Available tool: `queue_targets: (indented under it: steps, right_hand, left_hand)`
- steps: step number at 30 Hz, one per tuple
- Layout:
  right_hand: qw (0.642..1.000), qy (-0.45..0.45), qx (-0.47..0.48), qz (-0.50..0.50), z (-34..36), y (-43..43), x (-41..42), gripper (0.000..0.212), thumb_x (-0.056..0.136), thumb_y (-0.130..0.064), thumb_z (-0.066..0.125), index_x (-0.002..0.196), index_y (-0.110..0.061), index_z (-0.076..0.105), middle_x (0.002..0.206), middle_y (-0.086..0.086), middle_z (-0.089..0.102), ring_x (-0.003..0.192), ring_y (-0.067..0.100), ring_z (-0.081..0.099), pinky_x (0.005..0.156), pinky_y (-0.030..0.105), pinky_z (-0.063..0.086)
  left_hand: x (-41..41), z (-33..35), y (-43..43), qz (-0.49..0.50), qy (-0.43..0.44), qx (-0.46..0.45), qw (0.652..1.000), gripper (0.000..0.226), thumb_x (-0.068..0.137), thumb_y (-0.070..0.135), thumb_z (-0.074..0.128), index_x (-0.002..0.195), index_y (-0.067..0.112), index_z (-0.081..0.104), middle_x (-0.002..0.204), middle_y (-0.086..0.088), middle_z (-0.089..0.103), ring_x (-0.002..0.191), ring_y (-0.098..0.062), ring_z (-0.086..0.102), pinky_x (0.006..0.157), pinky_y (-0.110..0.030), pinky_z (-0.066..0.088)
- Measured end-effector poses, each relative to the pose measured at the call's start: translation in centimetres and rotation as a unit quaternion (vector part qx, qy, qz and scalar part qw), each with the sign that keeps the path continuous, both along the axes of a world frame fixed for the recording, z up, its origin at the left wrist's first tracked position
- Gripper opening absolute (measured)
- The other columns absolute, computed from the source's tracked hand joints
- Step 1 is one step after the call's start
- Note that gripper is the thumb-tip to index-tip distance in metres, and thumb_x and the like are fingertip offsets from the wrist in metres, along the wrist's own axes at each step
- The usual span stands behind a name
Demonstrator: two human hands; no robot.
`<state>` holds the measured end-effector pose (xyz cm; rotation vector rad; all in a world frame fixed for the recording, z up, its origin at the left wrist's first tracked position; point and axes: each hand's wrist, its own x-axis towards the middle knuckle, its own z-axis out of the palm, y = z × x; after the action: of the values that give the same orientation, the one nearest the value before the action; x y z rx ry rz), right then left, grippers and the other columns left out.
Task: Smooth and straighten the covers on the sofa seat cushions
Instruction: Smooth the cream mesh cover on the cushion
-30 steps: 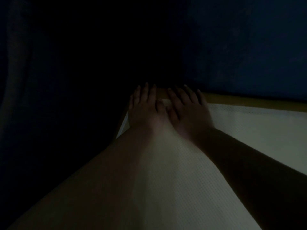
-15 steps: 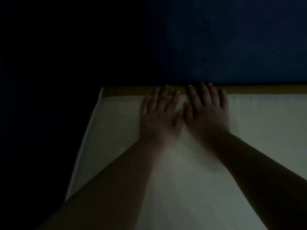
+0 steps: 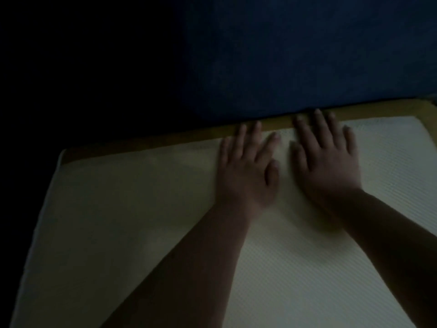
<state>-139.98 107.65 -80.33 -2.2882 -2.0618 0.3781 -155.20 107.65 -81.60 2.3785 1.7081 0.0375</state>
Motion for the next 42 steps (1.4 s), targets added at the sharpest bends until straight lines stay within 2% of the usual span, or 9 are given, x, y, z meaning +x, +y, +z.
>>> queue_targets:
  steps: [8,12,14,18,25,29,34,39,42]
  right_hand:
    - [0.994,0.035,-0.097,0.024,1.1,0.9,1.5,0.058,0.101,-0.047,0.011,0.153,-0.031,-0.008,0.16,0.002,-0.017,0.146,0.02,-0.02,0.117,0.045,-0.011]
    - [0.988,0.102,0.108,-0.029,4.3,1.0,4.5,0.059,0.097,-0.036,0.029,0.153,-0.028,0.013,0.162,0.004,-0.002,0.148,0.022,-0.009,0.117,0.049,-0.005]
    - [0.984,0.071,0.152,-0.053,4.1,0.1,7.4,0.064,0.092,-0.034,0.031,0.154,-0.025,0.016,0.162,0.006,0.001,0.148,0.025,-0.006,0.119,0.05,-0.002]
    - [0.997,-0.03,-0.03,-0.057,0.1,-1.3,11.1,0.06,0.096,-0.049,0.001,0.154,-0.032,-0.003,0.161,0.004,-0.013,0.146,0.025,-0.018,0.117,0.053,-0.006]
    - [0.998,-0.02,-0.047,-0.036,-0.4,-0.7,11.6,0.056,0.1,-0.047,0.008,0.153,-0.032,-0.005,0.16,0.005,-0.015,0.145,0.027,-0.021,0.115,0.053,-0.013]
    - [0.991,0.099,-0.079,-0.045,2.0,-0.4,12.8,0.058,0.101,-0.043,0.023,0.154,-0.034,0.001,0.162,0.001,-0.01,0.147,0.02,-0.017,0.116,0.049,-0.014]
    - [0.977,0.125,0.133,-0.112,5.2,-6.3,16.3,0.057,0.1,-0.028,0.037,0.153,-0.025,0.018,0.162,0.002,0.007,0.149,0.017,-0.003,0.119,0.042,0.0]
    - [0.993,0.038,-0.039,-0.106,0.8,-10.2,17.3,0.058,0.097,-0.049,0.005,0.152,-0.035,-0.007,0.161,-0.003,-0.014,0.147,0.02,-0.016,0.119,0.051,0.002]
    - [0.993,0.021,-0.044,-0.106,-0.3,-9.7,17.5,0.059,0.096,-0.049,0.004,0.152,-0.035,-0.009,0.161,-0.002,-0.013,0.148,0.024,-0.013,0.118,0.051,0.002]
  left_hand:
    - [0.7,0.4,0.8,-0.005,0.019,-0.02,1.0,0.064,0.087,0.048,0.017,0.148,0.035,0.031,0.16,0.002,0.02,0.146,-0.022,0.018,0.116,-0.042,0.013]
    - [3.5,2.1,1.8,-0.004,-0.016,0.038,0.999,0.059,0.092,0.044,0.024,0.142,0.022,0.045,0.15,-0.012,0.039,0.135,-0.035,0.039,0.11,-0.051,0.031]
    - [6.9,2.1,1.0,-0.087,-0.036,0.078,0.992,0.053,0.094,0.039,0.03,0.137,0.017,0.052,0.151,-0.013,0.038,0.139,-0.037,0.035,0.111,-0.054,0.029]
    - [12.0,0.1,-1.3,-0.107,0.0,0.0,0.994,0.058,0.096,0.046,0.016,0.151,0.032,0.023,0.162,0.002,0.008,0.149,-0.021,0.001,0.117,-0.052,0.009]
    - [12.1,-0.2,-0.7,-0.099,0.033,-0.005,0.994,0.057,0.096,0.051,0.013,0.151,0.036,0.022,0.162,0.005,0.012,0.149,-0.018,0.005,0.117,-0.047,0.011]
    - [12.4,1.1,-0.3,-0.084,0.028,-0.052,0.995,0.063,0.088,0.052,0.016,0.148,0.04,0.026,0.161,0.011,0.01,0.148,-0.014,0.005,0.117,-0.044,0.008]
    - [15.7,4.7,-0.2,-0.058,0.012,-0.089,0.994,0.046,0.099,0.038,0.03,0.145,0.034,0.033,0.162,0.009,0.006,0.149,-0.019,0.0,0.117,-0.046,0.005]
    - [18.1,1.1,-4.8,-0.151,0.025,-0.02,0.988,0.056,0.098,0.049,0.017,0.153,0.037,0.012,0.163,0.004,0.0,0.149,-0.021,-0.005,0.116,-0.055,0.007]
    - [18.0,-0.3,-4.5,-0.139,0.014,-0.008,0.99,0.057,0.097,0.05,0.019,0.152,0.038,0.019,0.162,0.006,0.008,0.149,-0.02,0.001,0.116,-0.052,0.005]
